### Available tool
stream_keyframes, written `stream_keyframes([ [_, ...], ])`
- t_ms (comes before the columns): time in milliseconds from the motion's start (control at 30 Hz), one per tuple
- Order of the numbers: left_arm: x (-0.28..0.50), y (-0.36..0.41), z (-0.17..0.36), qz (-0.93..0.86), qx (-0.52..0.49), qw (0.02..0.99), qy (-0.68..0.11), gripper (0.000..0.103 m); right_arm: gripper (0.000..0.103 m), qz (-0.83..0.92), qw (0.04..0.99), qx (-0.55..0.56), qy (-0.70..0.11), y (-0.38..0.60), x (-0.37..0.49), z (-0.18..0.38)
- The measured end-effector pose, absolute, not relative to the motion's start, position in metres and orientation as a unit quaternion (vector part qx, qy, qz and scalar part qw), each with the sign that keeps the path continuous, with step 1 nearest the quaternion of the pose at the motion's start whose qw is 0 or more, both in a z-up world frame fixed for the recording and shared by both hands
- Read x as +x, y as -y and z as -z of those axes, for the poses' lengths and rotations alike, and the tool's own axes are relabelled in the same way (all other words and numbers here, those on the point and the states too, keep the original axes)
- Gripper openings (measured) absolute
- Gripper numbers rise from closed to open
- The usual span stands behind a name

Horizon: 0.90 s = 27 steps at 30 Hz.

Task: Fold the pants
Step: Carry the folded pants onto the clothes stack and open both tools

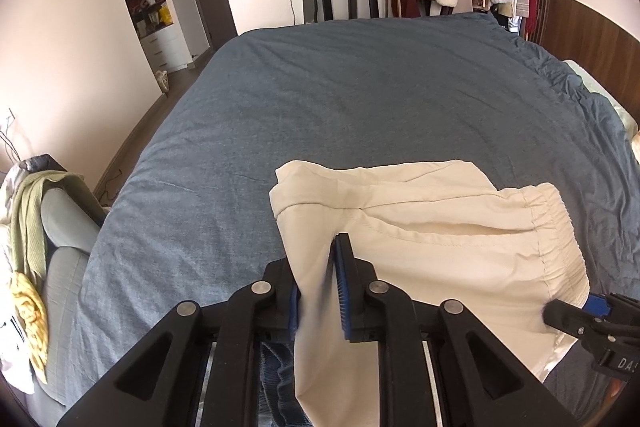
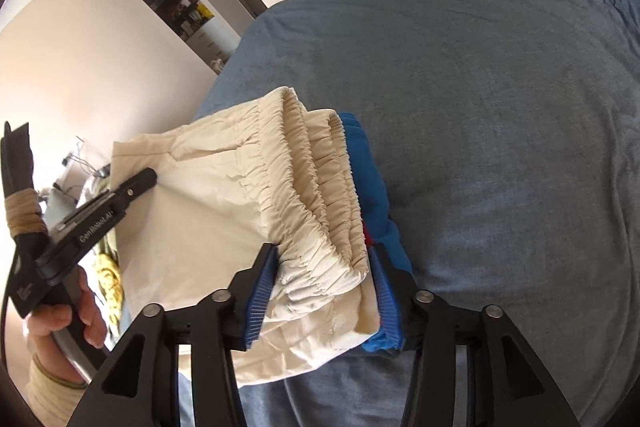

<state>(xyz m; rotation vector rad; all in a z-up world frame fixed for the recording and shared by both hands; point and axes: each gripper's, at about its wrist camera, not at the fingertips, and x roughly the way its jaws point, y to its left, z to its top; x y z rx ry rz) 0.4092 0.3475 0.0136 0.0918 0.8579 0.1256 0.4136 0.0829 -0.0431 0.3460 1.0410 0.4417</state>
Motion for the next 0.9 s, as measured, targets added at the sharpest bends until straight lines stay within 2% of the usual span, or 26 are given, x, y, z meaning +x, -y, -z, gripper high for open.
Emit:
stream_keyframes([
  [233,0.407,-0.343,-0.017,-0.08,0.079,0.904,-0.412,0.034,0.055,-0.191,0.828,0.151,-0.505,-0.08,0.412,0.037],
  [500,0.397,-0.342,-0.035,-0.122,0.112,0.907,-0.387,0.034,0.057,-0.171,0.841,0.127,-0.497,-0.081,0.402,0.023],
  [633,0.388,-0.343,-0.048,-0.144,0.127,0.91,-0.366,0.035,0.06,-0.132,0.872,0.099,-0.46,-0.078,0.39,-0.001],
  [900,0.354,-0.326,-0.072,-0.137,0.12,0.917,-0.355,0.04,0.061,-0.154,0.886,0.105,-0.425,-0.071,0.373,-0.03],
])
